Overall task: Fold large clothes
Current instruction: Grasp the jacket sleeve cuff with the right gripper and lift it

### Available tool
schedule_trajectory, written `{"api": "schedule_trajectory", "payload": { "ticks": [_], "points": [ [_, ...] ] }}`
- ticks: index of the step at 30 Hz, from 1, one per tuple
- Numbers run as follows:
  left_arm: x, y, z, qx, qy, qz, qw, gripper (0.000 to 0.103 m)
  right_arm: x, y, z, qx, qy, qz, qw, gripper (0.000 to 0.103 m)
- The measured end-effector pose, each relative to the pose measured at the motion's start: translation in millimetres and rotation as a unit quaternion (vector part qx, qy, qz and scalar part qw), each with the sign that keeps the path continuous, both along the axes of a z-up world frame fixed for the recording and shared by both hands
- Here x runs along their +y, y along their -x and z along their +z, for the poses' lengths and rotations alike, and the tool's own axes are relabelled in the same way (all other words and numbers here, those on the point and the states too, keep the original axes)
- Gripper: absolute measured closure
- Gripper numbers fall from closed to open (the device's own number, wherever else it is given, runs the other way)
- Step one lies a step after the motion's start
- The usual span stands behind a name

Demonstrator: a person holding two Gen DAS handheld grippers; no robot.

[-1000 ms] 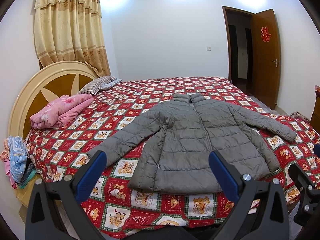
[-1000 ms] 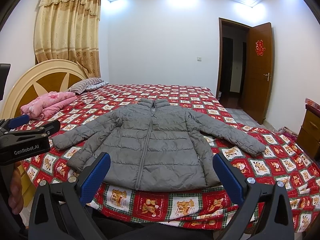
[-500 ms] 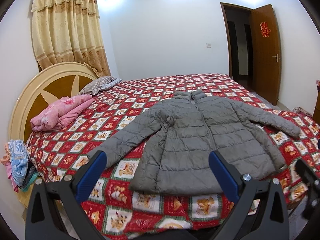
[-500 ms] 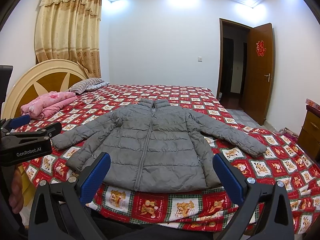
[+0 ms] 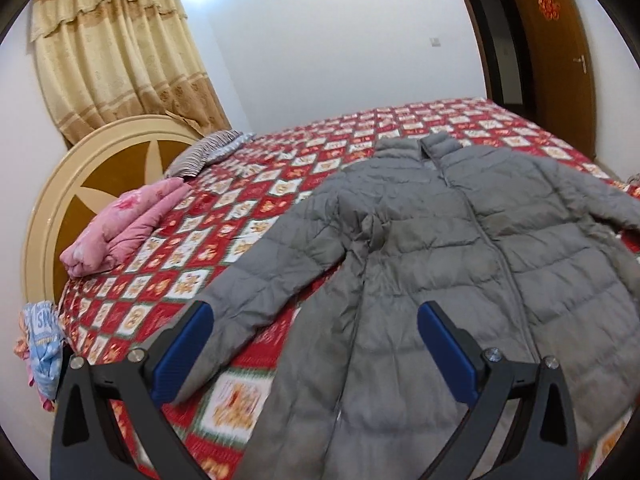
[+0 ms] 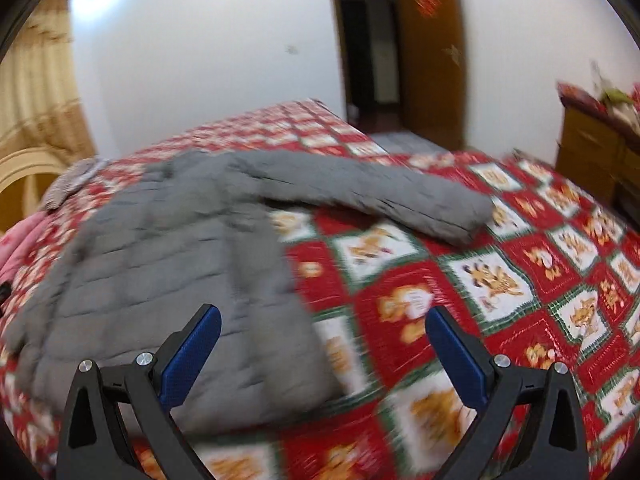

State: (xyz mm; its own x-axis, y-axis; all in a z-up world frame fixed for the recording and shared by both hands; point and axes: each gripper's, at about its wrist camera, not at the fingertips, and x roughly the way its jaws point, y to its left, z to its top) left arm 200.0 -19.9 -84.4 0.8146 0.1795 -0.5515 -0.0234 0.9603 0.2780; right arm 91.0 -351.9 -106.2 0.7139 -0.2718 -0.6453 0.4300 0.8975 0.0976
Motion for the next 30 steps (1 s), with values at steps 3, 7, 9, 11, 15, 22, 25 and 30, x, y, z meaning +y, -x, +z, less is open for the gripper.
{"api": "schedule_trajectory", "payload": {
  "ticks": [3, 7, 9, 11, 15, 22, 25, 30],
  "points": [
    [-5.1, -27.6, -11.8, 0.016, -0.003, 0.008, 0.9998, 0.000, -39.9, -18.0, -12.1, 0.016, -0.026, -0.034, 0.999, 0.001],
    [-8.5, -58.4, -22.8, 0.033, -0.002, 0.021, 0.9992, 0.000, -88.5, -34.4, -16.8, 0.018, -0.061, -0.077, 0.995, 0.001],
    [-8.5, -70.5, -27.8, 0.037, -0.004, 0.029, 0.9989, 0.000, -113.6, -44.0, -16.1, 0.015, -0.081, -0.098, 0.992, 0.001],
    [-6.0, -81.1, -33.5, 0.041, -0.007, 0.036, 0.9985, 0.000, -131.7, -52.8, -16.2, 0.015, -0.094, -0.114, 0.989, 0.001],
    [0.1, -96.3, -44.7, 0.059, -0.007, 0.045, 0.9972, 0.000, -161.7, -73.0, -20.5, 0.020, -0.117, -0.134, 0.984, 0.006],
    [8.1, -114.6, -66.3, 0.088, -0.010, 0.058, 0.9944, 0.000, -177.6, -94.1, -37.3, 0.044, -0.119, -0.127, 0.984, 0.054],
    [12.7, -115.1, -66.4, 0.098, 0.005, 0.056, 0.9936, 0.000, -180.9, -93.5, -36.1, 0.036, -0.121, -0.117, 0.985, 0.070],
    [20.0, -114.1, -46.3, 0.079, 0.017, 0.050, 0.9954, 0.000, -170.0, -94.5, -11.4, 0.013, -0.077, -0.104, 0.991, 0.077]
  ]
}}
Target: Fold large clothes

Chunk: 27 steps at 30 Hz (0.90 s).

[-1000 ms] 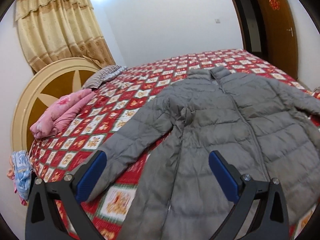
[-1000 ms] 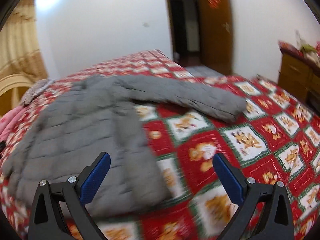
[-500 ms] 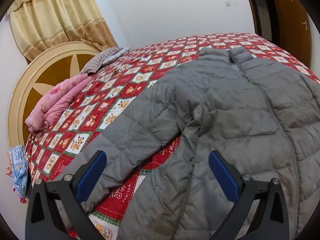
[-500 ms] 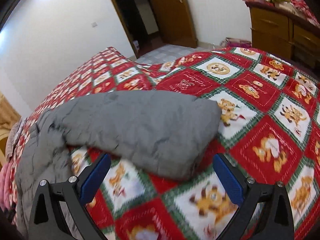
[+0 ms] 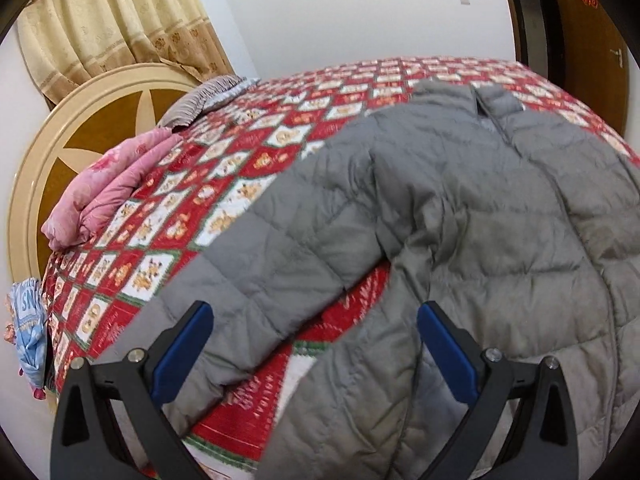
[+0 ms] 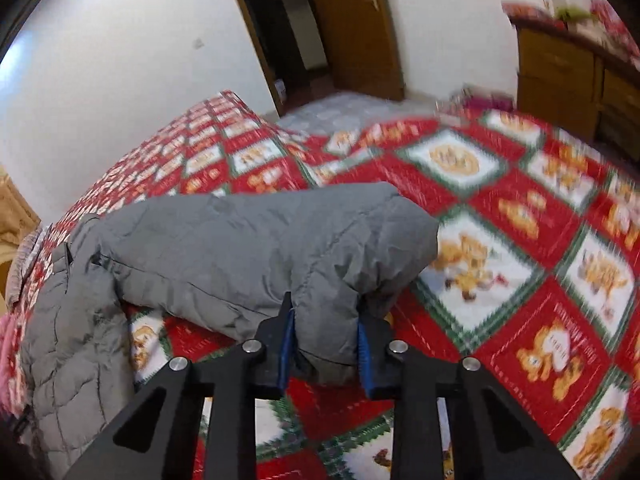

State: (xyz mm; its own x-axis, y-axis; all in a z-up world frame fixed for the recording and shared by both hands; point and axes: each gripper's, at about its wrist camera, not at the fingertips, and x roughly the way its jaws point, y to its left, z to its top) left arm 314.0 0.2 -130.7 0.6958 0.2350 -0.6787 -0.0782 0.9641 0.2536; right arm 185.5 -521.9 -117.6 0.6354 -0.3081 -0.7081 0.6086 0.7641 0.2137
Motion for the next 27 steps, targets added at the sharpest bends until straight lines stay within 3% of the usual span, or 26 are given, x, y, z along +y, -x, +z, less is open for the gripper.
{"api": "schedule_trajectory", "payload": {
  "ticks": [5, 11, 18, 27],
  "points": [
    [14.4, -5.6, 16.6, -0.016, -0.001, 0.003, 0.9999, 0.000, 57.8, -21.6, 46.5, -0.029, 0.103, 0.060, 0.992, 0.078],
    [30.3, -9.1, 20.3, -0.020, -0.012, 0.005, 0.9997, 0.000, 161.3, -64.6, 80.8, -0.046, 0.207, 0.180, 0.961, 0.079],
    [42.5, -20.9, 16.6, -0.017, -0.026, 0.015, 0.9994, 0.000, 268.6, -120.2, 62.8, -0.035, 0.248, 0.289, 0.924, 0.079],
    [48.1, -35.6, 8.9, -0.010, -0.029, 0.021, 0.9993, 0.000, 355.1, -151.2, 42.9, -0.035, 0.266, 0.364, 0.892, 0.079]
  ]
}}
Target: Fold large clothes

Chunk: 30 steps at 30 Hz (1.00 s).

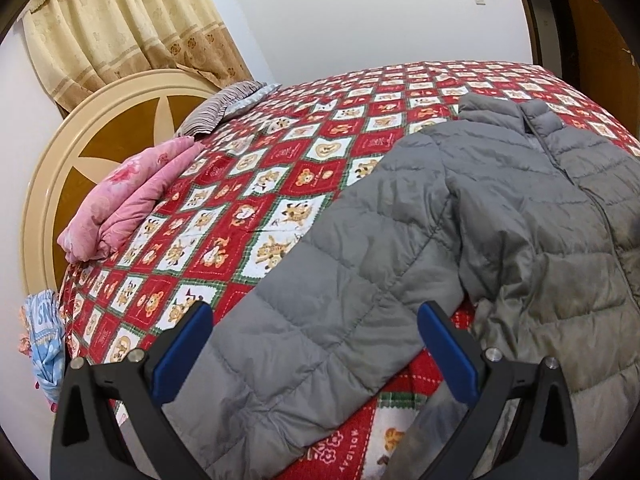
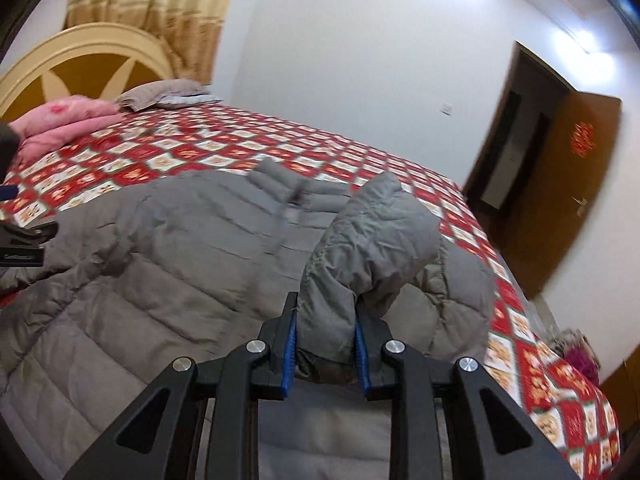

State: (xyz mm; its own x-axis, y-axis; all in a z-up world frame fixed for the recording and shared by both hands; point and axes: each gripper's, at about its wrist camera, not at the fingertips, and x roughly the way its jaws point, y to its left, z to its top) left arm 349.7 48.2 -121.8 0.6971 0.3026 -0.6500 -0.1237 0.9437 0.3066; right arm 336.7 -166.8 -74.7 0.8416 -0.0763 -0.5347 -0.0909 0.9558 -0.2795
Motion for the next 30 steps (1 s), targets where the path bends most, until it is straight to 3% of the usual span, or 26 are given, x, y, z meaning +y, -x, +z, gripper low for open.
{"api": "schedule_trajectory", "payload": {
  "ticks": [12, 13, 15, 16, 17, 24, 30],
  "points": [
    [-1.2, -22.8, 6.1, -0.005, -0.009, 0.004, 0.9999, 0.000, 70.7, -36.0, -43.8, 0.038, -0.017, 0.061, 0.997, 0.079],
    [-2.6, -25.0, 6.2, -0.004, -0.011, 0.005, 0.9999, 0.000, 71.7, -38.0, -46.6, 0.043, -0.021, 0.065, 0.997, 0.076],
    [-6.8, -27.9, 7.8, -0.001, -0.011, 0.003, 0.9999, 0.000, 74.0, -43.4, -56.2, 0.067, -0.034, 0.075, 0.994, 0.058],
    [-10.6, -28.2, 9.9, -0.004, -0.012, 0.000, 0.9999, 0.000, 73.5, -44.0, -58.3, 0.075, -0.036, 0.074, 0.994, 0.039],
    [-14.0, -28.2, 11.9, -0.008, -0.014, -0.002, 0.9999, 0.000, 71.1, -42.2, -60.2, 0.082, -0.036, 0.070, 0.994, 0.032],
    [-57.5, -33.5, 26.2, -0.023, 0.005, -0.026, 0.9994, 0.000, 31.5, -8.1, -51.2, 0.087, -0.050, 0.065, 0.993, 0.032],
    [-109.3, -34.2, 30.3, -0.012, 0.038, -0.076, 0.9963, 0.000, -14.0, 11.8, -45.4, 0.070, -0.047, 0.021, 0.996, 0.032]
  ]
}}
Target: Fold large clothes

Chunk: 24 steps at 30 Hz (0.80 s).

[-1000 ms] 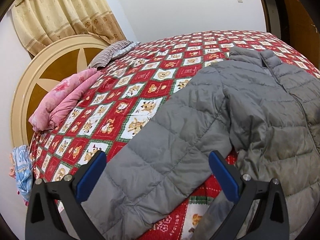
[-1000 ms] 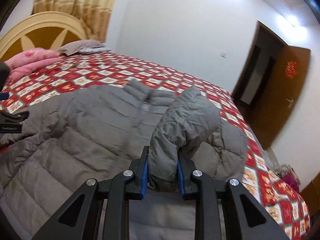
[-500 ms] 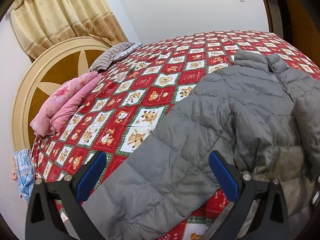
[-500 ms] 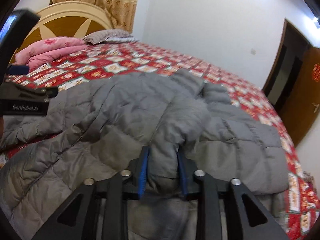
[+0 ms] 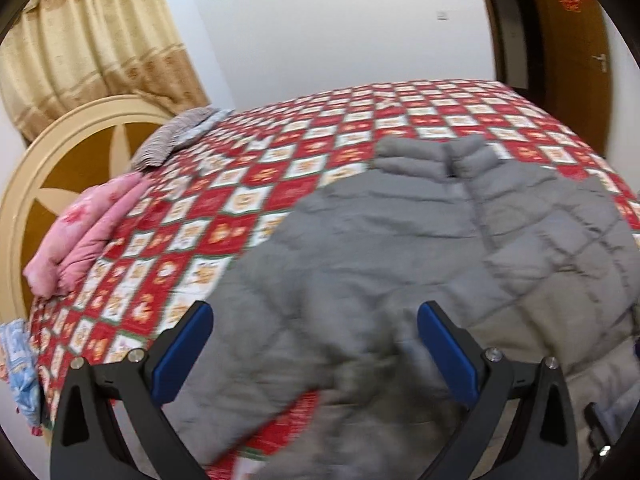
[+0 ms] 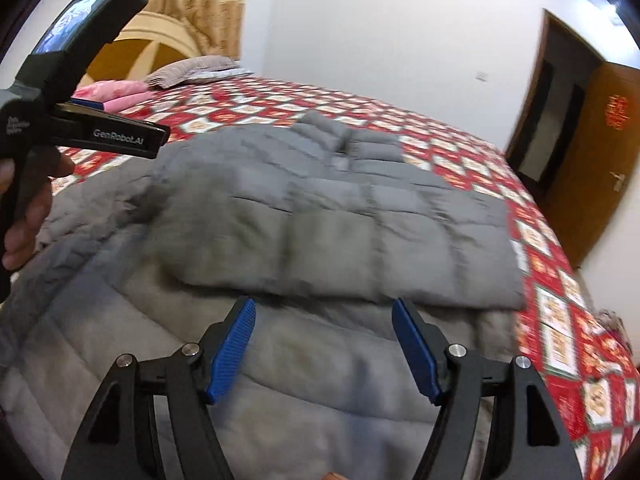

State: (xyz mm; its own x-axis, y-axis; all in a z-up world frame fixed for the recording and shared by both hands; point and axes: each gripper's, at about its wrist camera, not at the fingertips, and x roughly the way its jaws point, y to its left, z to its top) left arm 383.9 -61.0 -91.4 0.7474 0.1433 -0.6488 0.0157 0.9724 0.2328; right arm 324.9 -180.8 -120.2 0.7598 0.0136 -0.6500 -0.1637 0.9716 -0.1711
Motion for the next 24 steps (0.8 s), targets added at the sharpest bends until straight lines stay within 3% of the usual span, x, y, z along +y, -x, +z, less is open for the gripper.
{"api": "schedule_trajectory", "payload": {
  "ticks": [4, 5, 9, 10, 12, 17, 24],
  "points": [
    [-31.6, -7.3, -19.3, 0.035, -0.005, -0.045, 0.9984, 0.000, -16.0, -3.3, -7.1, 0.012, -0.015, -0.017, 1.000, 0.032],
    [-36.1, -9.6, -25.5, 0.042, -0.013, -0.045, 0.9981, 0.005, -17.4, -3.9, -10.1, 0.014, -0.014, -0.020, 1.000, 0.032],
    [-42.1, -16.4, -47.9, 0.088, 0.011, -0.068, 0.9937, 0.061, -25.3, -5.9, -17.7, 0.019, -0.015, -0.028, 0.999, 0.032],
    [-41.7, -16.9, -50.5, 0.093, 0.021, -0.070, 0.9930, 0.064, -27.3, -5.4, -18.7, 0.019, -0.016, -0.030, 0.999, 0.032],
    [-41.3, -15.8, -50.5, 0.084, 0.026, -0.076, 0.9932, 0.083, -34.6, -4.0, -22.4, 0.022, -0.018, -0.036, 0.999, 0.032],
    [-32.5, -12.2, -40.3, 0.055, 0.017, -0.066, 0.9961, 0.088, -47.4, -7.6, -30.3, 0.033, -0.028, -0.055, 0.998, 0.032],
    [-7.5, -19.0, -33.3, 0.002, -0.058, -0.023, 0.9980, 0.088, -65.5, -7.7, -24.8, 0.028, -0.024, -0.079, 0.996, 0.032]
  ]
}}
